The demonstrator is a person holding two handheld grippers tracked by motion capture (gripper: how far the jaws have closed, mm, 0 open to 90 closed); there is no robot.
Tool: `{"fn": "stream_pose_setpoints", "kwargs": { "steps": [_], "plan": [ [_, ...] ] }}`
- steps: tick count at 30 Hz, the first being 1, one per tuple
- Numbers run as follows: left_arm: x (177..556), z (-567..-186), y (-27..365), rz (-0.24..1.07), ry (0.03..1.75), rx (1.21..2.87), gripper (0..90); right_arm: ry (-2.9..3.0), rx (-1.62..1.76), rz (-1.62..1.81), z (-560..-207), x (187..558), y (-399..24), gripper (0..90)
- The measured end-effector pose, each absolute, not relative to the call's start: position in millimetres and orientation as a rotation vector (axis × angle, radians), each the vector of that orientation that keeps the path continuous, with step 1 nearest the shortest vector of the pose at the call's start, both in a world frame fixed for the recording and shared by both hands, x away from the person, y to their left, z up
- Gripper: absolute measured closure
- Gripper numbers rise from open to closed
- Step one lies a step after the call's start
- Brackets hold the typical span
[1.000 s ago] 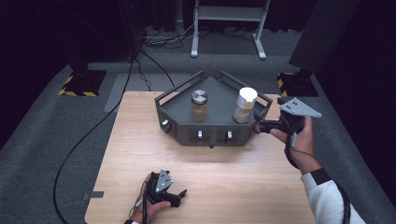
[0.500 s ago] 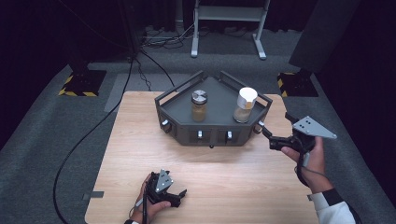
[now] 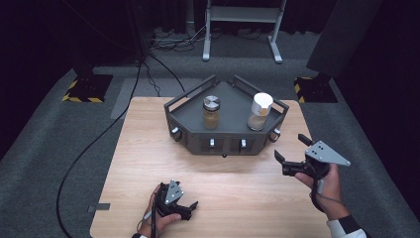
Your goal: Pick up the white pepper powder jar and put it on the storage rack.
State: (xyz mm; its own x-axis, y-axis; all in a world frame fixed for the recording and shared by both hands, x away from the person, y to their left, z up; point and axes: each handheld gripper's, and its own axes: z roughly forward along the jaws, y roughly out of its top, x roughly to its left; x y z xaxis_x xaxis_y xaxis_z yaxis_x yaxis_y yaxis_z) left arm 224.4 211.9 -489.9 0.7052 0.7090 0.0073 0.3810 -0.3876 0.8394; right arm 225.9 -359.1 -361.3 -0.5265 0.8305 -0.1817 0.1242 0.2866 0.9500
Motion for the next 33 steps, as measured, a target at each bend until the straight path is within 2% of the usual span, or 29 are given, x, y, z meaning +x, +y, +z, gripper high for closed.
{"fn": "stream_pose_setpoints", "kwargs": {
  "steps": [33],
  "plan": [
    [224.3,-490.0,211.9,0.463,0.834,2.016,1.8,1.992,0.929,1.274,-424.7,198.3,-382.5,3.4]
  ]
}}
